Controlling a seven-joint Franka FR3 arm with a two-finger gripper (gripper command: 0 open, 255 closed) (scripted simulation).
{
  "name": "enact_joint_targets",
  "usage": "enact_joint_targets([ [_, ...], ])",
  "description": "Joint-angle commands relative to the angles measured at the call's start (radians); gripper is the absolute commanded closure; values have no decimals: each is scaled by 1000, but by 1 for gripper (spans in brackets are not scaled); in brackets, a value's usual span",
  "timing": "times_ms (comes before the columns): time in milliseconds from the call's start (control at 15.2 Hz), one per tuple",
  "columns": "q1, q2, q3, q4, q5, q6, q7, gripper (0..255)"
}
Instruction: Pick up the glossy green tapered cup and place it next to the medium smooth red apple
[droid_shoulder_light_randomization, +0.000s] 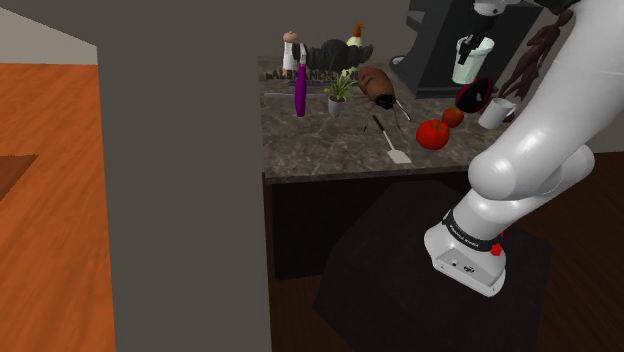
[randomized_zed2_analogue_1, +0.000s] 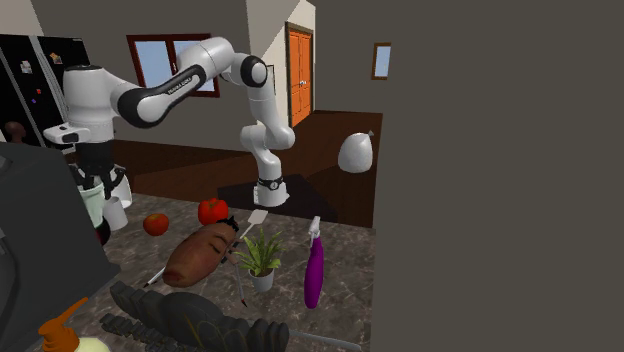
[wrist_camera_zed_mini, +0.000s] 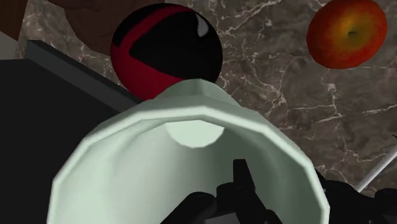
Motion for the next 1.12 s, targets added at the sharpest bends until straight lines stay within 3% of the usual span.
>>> enact_joint_targets([
  [0,-6,16,-2,-25,5,28,-2,255],
  [1056,-29,91,23,-131,47,201,-17,255],
])
